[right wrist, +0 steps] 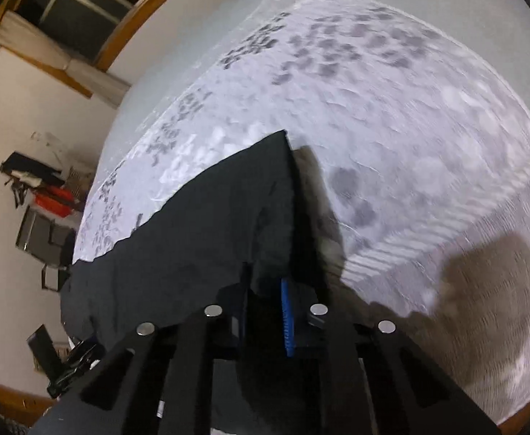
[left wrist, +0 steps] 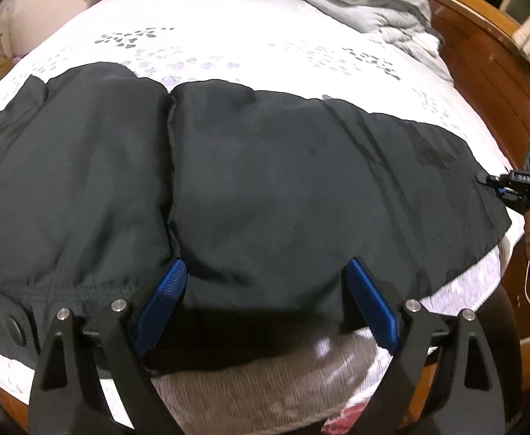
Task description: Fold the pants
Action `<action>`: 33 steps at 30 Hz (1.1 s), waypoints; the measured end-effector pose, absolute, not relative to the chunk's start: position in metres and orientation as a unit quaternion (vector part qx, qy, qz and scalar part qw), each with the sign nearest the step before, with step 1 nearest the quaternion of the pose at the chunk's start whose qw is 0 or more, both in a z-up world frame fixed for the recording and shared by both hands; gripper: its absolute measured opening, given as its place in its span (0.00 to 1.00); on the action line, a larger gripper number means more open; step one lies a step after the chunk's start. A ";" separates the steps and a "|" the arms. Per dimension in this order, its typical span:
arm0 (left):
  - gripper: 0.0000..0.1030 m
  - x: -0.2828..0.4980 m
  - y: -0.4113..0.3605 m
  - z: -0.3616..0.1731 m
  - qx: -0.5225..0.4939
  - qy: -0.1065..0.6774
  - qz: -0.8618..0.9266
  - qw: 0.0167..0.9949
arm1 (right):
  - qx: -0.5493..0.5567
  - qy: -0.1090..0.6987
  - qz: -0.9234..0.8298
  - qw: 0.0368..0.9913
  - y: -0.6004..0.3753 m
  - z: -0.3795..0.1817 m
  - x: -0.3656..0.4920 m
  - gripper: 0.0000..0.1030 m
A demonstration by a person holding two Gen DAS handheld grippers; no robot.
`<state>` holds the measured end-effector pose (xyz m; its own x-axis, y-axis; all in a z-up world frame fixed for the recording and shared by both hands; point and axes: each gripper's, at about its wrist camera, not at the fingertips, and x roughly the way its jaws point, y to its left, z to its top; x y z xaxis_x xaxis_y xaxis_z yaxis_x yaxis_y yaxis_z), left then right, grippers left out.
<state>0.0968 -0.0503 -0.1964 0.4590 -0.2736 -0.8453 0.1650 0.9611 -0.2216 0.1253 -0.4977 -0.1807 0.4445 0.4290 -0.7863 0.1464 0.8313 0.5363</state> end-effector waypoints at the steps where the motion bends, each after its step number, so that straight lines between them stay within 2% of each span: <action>1: 0.87 0.099 -0.050 -0.197 -0.055 0.502 -0.125 0.854 | 0.265 0.519 0.085 0.808 -0.495 -0.181 0.130 0.14; 5: 0.88 0.107 -0.054 -0.199 -0.051 0.494 -0.114 0.860 | 0.248 0.532 0.077 0.806 -0.494 -0.187 0.140 0.15; 7: 0.88 0.106 -0.054 -0.195 -0.057 0.490 -0.114 0.862 | 0.234 0.532 0.071 0.811 -0.492 -0.181 0.136 0.21; 9: 0.88 0.100 -0.045 -0.187 -0.082 0.481 -0.119 0.865 | 0.226 0.521 0.062 0.820 -0.493 -0.172 0.130 0.51; 13: 0.88 0.078 -0.002 -0.161 -0.132 0.438 -0.083 0.885 | 0.201 0.494 0.044 0.845 -0.486 -0.147 0.111 0.52; 22: 0.87 0.026 0.144 -0.157 -0.231 0.436 0.095 0.864 | 0.172 0.451 0.051 0.874 -0.432 -0.111 0.091 0.52; 29: 0.87 0.016 0.221 -0.185 -0.443 0.406 0.063 0.797 | 0.161 0.462 0.083 0.868 -0.384 -0.112 0.092 0.52; 33: 0.87 0.025 0.234 -0.200 -0.504 0.400 0.032 0.765 | 0.158 0.478 0.107 0.857 -0.362 -0.118 0.093 0.52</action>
<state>0.0248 0.2339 -0.1996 0.6771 -0.3544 -0.6449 -0.4531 0.4898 -0.7449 0.0934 -0.3616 -0.1179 0.5200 0.3347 -0.7858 -0.0317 0.9270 0.3738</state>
